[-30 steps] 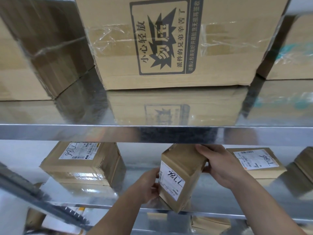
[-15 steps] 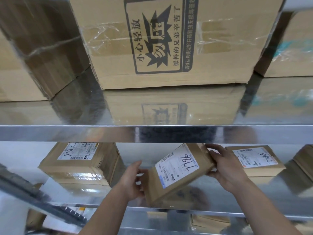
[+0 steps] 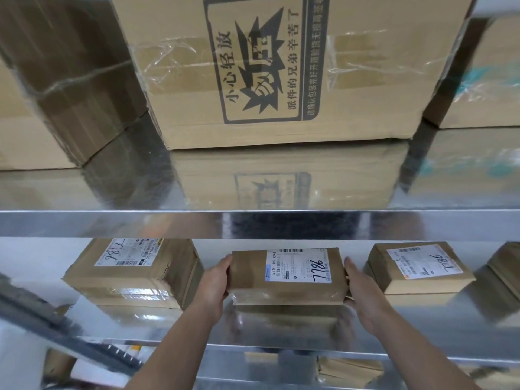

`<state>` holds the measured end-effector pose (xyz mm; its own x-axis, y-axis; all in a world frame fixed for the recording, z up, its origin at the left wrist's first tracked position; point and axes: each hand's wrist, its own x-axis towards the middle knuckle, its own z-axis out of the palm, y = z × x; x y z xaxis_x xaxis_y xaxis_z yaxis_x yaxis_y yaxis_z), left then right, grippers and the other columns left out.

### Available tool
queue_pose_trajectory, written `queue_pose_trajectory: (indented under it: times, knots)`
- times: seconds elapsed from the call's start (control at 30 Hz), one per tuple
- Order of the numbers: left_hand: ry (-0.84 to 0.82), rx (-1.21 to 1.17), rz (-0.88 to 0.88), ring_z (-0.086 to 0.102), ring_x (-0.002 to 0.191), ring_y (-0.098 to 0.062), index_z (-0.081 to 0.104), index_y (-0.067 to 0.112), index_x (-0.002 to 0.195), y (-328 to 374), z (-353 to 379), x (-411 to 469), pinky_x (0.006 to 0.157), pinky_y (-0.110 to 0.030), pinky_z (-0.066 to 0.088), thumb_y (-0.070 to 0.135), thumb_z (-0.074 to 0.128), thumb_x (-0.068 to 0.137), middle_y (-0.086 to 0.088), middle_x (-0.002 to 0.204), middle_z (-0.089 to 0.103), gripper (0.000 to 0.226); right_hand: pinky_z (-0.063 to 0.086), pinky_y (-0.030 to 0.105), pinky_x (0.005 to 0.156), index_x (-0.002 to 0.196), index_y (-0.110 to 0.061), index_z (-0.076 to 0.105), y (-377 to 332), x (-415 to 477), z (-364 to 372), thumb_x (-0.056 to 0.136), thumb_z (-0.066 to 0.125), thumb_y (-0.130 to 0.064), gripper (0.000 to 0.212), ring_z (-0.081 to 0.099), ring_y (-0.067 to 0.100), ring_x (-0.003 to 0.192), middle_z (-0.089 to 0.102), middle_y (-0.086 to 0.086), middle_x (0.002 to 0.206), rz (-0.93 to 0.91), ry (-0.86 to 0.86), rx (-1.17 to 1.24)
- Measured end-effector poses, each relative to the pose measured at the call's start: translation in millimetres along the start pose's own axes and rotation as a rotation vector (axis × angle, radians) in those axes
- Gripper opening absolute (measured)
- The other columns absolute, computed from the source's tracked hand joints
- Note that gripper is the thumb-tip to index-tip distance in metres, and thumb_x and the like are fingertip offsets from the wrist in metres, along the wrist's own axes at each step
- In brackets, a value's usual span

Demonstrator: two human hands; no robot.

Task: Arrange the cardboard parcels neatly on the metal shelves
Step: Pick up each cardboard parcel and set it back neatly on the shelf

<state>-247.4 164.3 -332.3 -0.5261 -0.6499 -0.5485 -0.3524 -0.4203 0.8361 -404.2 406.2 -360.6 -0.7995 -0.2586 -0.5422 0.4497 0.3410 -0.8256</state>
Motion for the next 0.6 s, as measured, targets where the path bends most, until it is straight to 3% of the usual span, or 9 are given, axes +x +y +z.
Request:
queue_pose_trajectory:
  times: [0.1,0.17,0.27,0.33,0.4,0.43,0.53,0.6]
  knots:
    - [-0.012,-0.032,0.006,0.07,0.077,-0.011,0.071,0.019,0.099,-0.3,8.6,-4.9,0.071,-0.029,0.047,0.037,0.049,0.106,0.005,0.082,0.077,0.029,0.049,0.049,0.106,0.099,-0.03,0.082,5.2,4.9,5.9,0.085,0.038,-0.084,0.071,0.072,0.022,0.103,0.08,-0.006,0.098,-0.041,0.006,-0.021]
    - [-0.035,-0.053,0.009,0.07,0.072,-0.007,0.071,0.02,0.095,-4.3,12.4,-5.0,0.078,-0.029,0.048,0.036,0.048,0.106,0.011,0.071,0.076,0.03,0.051,0.047,0.104,0.103,-0.031,0.081,5.5,5.1,10.5,0.093,0.036,-0.079,0.067,0.072,0.021,0.104,0.08,-0.006,0.101,-0.046,-0.014,-0.028]
    - [-0.037,-0.092,0.024,0.068,0.102,-0.016,0.075,0.021,0.101,-12.7,12.5,1.1,0.108,-0.036,0.044,0.044,0.051,0.104,0.006,0.095,0.079,0.033,0.049,0.046,0.107,0.116,-0.032,0.075,3.1,-0.6,16.1,0.101,0.031,-0.071,0.061,0.069,0.019,0.11,0.077,-0.008,0.113,-0.059,-0.036,-0.045]
    - [-0.032,-0.123,0.049,0.064,0.115,-0.017,0.074,0.023,0.113,-18.3,13.1,3.3,0.112,-0.036,0.039,0.05,0.05,0.102,0.002,0.115,0.075,0.037,0.046,0.048,0.111,0.119,-0.036,0.069,1.9,-3.7,18.8,0.104,0.028,-0.065,0.052,0.065,0.018,0.116,0.073,-0.009,0.12,-0.102,-0.034,-0.051]
    - [-0.073,-0.146,0.078,0.063,0.118,-0.013,0.071,0.022,0.122,-24.2,16.1,4.1,0.111,-0.032,0.039,0.048,0.044,0.105,0.001,0.122,0.073,0.041,0.044,0.04,0.107,0.12,-0.039,0.063,-1.2,-5.6,21.1,0.108,0.029,-0.056,0.041,0.062,0.017,0.115,0.071,-0.009,0.12,-0.132,-0.026,-0.034]
    - [-0.074,-0.15,0.09,0.066,0.113,-0.011,0.071,0.02,0.122,-26.1,18.8,3.9,0.105,-0.027,0.044,0.046,0.041,0.107,0.0,0.121,0.074,0.043,0.043,0.036,0.102,0.122,-0.039,0.062,-2.5,-6.1,21.9,0.108,0.03,-0.053,0.038,0.062,0.015,0.113,0.07,-0.009,0.118,-0.139,-0.027,-0.012]
    - [-0.106,-0.225,0.081,0.076,0.08,-0.01,0.075,0.016,0.109,-30.0,25.2,0.7,0.059,-0.015,0.054,0.041,0.037,0.109,-0.005,0.098,0.079,0.045,0.046,0.033,0.096,0.13,-0.028,0.065,-5.1,-3.5,24.5,0.108,0.032,-0.053,0.047,0.063,0.018,0.112,0.071,-0.003,0.12,-0.124,0.005,0.066]
    - [-0.114,-0.285,0.089,0.076,0.073,-0.015,0.074,0.011,0.11,-32.6,28.5,-0.4,0.051,-0.018,0.054,0.04,0.037,0.109,-0.009,0.092,0.079,0.048,0.052,0.027,0.073,0.124,-0.022,0.068,-6.4,-2.2,24.4,0.108,0.031,-0.054,0.052,0.064,0.021,0.1,0.072,0.005,0.117,-0.054,0.011,0.127]
